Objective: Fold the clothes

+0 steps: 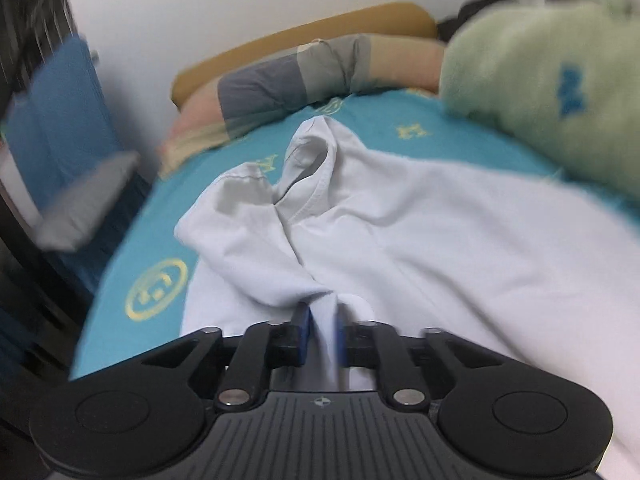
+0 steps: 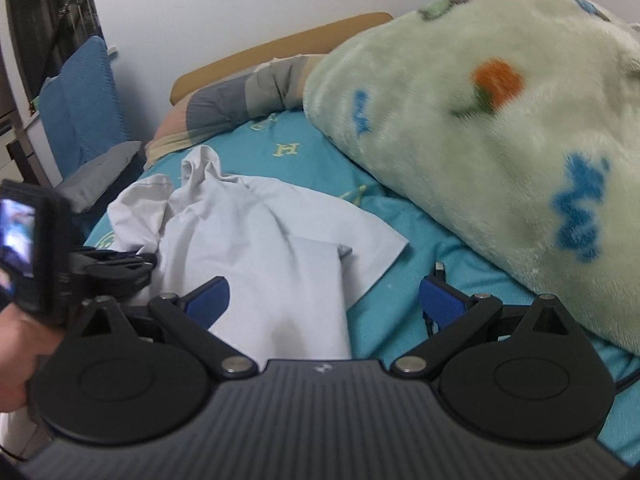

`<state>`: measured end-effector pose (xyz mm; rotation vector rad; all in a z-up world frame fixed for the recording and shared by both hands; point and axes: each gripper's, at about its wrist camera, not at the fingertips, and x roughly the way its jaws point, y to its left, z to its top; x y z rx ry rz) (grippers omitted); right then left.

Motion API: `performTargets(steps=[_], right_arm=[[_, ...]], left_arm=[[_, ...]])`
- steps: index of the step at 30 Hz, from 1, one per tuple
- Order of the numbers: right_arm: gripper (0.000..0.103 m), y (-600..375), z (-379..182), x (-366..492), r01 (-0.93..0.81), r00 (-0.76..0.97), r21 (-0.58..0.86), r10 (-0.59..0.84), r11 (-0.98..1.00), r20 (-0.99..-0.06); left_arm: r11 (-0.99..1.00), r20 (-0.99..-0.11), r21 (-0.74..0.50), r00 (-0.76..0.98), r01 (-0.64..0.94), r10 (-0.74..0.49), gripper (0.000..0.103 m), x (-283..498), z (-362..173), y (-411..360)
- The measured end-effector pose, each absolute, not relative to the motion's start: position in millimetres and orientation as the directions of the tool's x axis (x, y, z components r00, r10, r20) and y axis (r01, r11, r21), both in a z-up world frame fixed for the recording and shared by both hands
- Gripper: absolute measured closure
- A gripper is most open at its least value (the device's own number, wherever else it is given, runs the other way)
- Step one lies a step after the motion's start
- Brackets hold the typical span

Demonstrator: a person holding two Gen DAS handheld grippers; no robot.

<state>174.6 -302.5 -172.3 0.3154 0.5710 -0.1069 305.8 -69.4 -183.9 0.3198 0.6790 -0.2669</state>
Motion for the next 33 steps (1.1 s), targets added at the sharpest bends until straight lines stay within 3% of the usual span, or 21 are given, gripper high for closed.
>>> performTargets(steps=[1,4,9,14,17,19,20,25,29,31,33], right_arm=[[0.0,-302,-173,174,0.188,0.836,0.266,-0.012,0.946,-0.549],[0.0,-298,-172,174,0.185,0.835,0.266,-0.009,0.946,-0.549],[0.0,-289,-173,174,0.167,0.833,0.239,-0.007,0.957,-0.553],[0.0,-287,-178,177,0.171,0.823,0.22,-0.016,0.96,-0.568],[0.0,-289,-182,180,0.18,0.816,0.223,-0.019,0.958,-0.578],[0.0,-289,-185,182,0.183,0.812,0.222,-0.02,0.958,-0.583],[0.0,-289,-185,182,0.184,0.811,0.221,-0.02,0.958,-0.584],[0.0,-287,-182,181,0.179,0.819,0.209,-0.028,0.961,-0.573],[0.0,-286,-180,180,0.176,0.825,0.2,-0.034,0.964,-0.565],[0.0,-285,-178,180,0.175,0.828,0.195,-0.037,0.965,-0.56],[0.0,-285,-177,179,0.175,0.83,0.192,-0.04,0.966,-0.556]], left_arm=[[0.925,-0.646,0.144,0.741,0.352,-0.182,0.06,297,-177,-54],[0.94,-0.602,0.009,0.752,0.342,-0.268,0.044,278,-152,-10],[0.958,-0.601,-0.208,0.746,0.199,-0.285,0.042,289,-144,55],[0.917,-0.66,-0.398,0.688,0.022,-0.303,0.046,317,-180,92],[0.886,-0.65,-0.463,0.679,0.003,-0.342,0.056,320,-191,101],[0.865,-0.652,-0.501,0.645,0.026,-0.398,0.091,324,-190,100],[0.864,-0.652,-0.502,0.645,0.029,-0.4,0.092,324,-187,100],[0.921,-0.658,-0.383,0.68,0.068,-0.324,0.097,315,-160,94],[0.979,-0.626,-0.066,0.756,0.194,-0.192,0.098,298,-131,39],[0.944,-0.594,0.131,0.786,0.303,-0.17,0.098,280,-128,-6],[0.883,-0.597,0.232,0.777,0.407,-0.202,0.098,265,-135,-45]])
